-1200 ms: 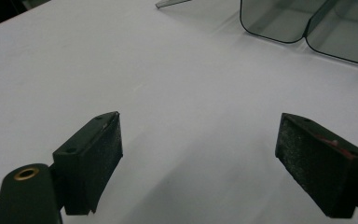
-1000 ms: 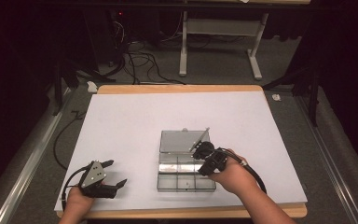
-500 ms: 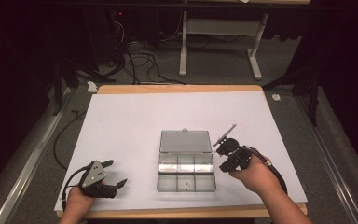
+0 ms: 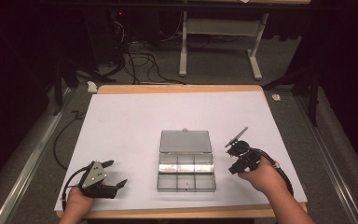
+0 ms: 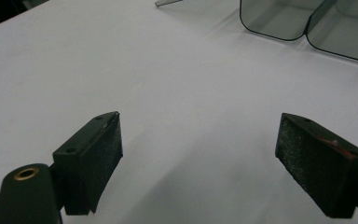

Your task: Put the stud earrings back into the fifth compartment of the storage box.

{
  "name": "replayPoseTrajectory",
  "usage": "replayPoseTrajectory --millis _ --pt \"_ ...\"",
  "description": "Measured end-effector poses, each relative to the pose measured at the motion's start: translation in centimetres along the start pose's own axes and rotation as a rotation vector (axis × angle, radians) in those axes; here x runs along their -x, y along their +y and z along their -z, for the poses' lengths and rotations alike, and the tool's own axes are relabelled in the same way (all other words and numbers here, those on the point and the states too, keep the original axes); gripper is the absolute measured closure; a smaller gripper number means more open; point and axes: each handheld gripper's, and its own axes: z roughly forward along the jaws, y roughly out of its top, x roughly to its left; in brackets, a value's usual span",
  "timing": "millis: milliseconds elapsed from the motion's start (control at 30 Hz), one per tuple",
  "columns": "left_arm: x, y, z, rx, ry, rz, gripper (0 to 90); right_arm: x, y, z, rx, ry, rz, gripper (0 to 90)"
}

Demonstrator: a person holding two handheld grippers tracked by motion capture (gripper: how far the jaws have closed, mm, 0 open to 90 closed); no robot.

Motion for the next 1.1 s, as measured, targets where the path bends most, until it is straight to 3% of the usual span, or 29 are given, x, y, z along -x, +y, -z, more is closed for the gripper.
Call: replayPoseTrajectory --millis 367,667,1100 --pt "0.0 0.0 0.0 -0.003 0.003 0.000 15.3 0.7 0.0 -2.3 -0.022 0.018 -0.033 75.7" --pt "0.0 0.0 0.0 -0.004 0.002 0.002 15.3 0.6 0.2 -3.0 -0.035 0.003 -0.011 75.4" --pt "0.0 0.0 -0.1 -0.008 0.005 0.002 15.3 0.3 0.2 -3.0 -0.049 -0.009 -0.007 85.9"
